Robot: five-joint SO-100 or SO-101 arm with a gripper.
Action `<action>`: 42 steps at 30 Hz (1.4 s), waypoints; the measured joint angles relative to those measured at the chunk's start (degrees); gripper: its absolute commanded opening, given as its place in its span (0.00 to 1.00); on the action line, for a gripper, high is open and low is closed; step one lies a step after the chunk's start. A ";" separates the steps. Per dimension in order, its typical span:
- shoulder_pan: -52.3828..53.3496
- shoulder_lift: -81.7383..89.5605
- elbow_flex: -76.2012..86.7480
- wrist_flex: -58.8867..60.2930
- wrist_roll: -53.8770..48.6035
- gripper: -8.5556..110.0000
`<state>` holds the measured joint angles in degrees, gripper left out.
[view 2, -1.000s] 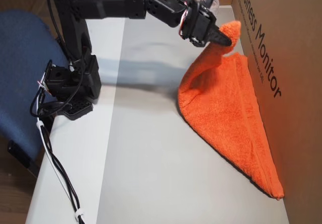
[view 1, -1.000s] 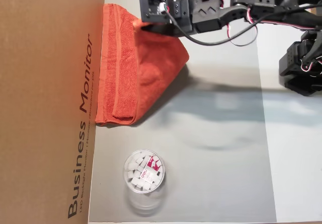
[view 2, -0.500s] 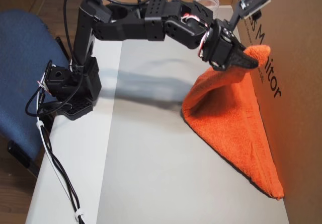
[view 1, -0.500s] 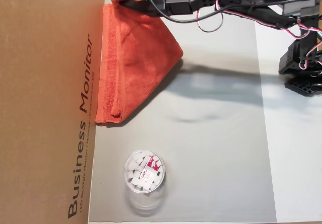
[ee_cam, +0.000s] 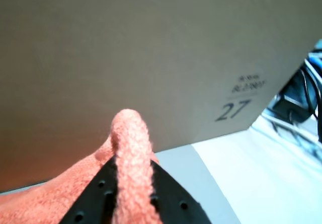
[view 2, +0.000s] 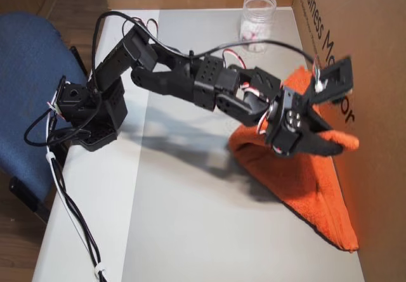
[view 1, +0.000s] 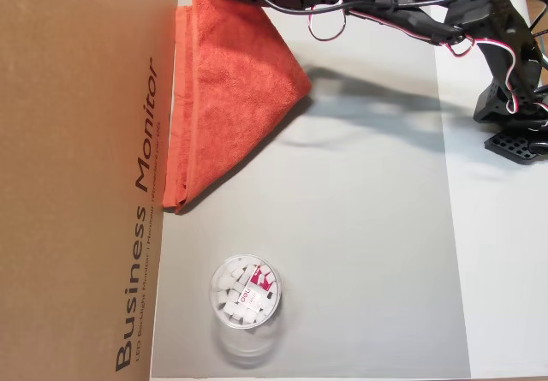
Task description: Fold the blanket.
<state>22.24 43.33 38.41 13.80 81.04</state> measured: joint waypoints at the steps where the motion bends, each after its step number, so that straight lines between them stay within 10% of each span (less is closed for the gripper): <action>1: 0.53 -0.88 0.00 -1.05 0.53 0.07; 42: 6.86 -23.38 -11.51 -11.34 20.48 0.07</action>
<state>29.09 19.95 26.89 2.46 101.51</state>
